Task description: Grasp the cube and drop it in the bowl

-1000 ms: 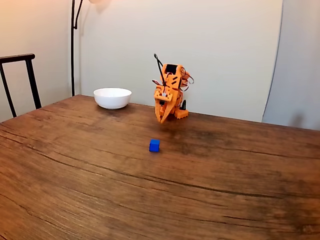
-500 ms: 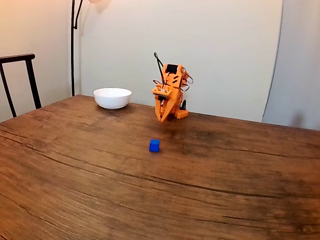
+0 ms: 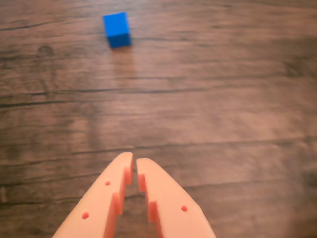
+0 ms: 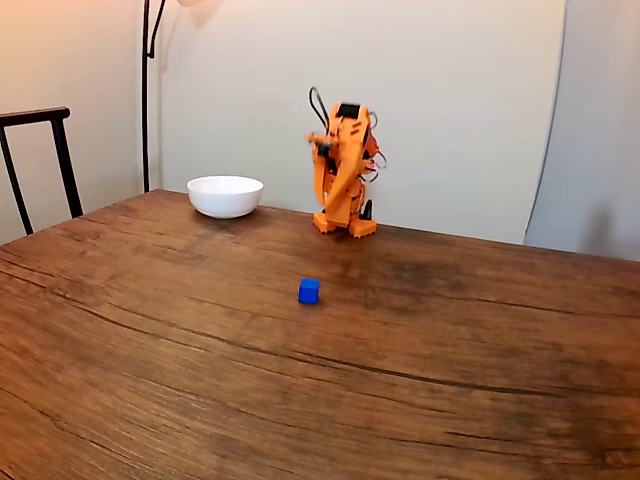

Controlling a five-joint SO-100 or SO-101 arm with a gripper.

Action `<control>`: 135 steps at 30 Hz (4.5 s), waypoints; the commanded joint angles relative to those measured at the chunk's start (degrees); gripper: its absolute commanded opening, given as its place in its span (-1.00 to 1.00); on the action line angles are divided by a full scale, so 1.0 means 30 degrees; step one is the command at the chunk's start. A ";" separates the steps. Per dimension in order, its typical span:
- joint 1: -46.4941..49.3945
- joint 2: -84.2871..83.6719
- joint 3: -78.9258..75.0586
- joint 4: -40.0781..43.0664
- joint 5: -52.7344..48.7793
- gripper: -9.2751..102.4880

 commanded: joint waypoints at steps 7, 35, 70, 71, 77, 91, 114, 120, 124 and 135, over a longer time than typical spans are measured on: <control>0.1201 -0.0322 -0.4219 0.2080 0.0762 -0.84; 0.0703 -2.2354 -1.9600 0.1904 0.3428 -0.84; -0.2754 -3.2051 -2.0859 -0.3018 0.1846 0.07; -0.2842 -3.2227 -2.0859 -0.3311 0.1787 0.06; -0.3164 -3.3691 -2.0947 -0.4893 0.1641 0.06; -0.4043 -3.6621 -2.0947 -0.6973 0.1318 0.06; -0.3896 -3.8789 -2.0977 -0.7148 0.0879 0.06; -0.4014 -3.8994 -2.0977 -0.7148 0.0908 -0.06; -0.4014 -3.8994 -2.0977 -0.7178 0.0996 -0.19; -0.3838 -3.9023 -2.0654 -0.8057 0.1143 -0.35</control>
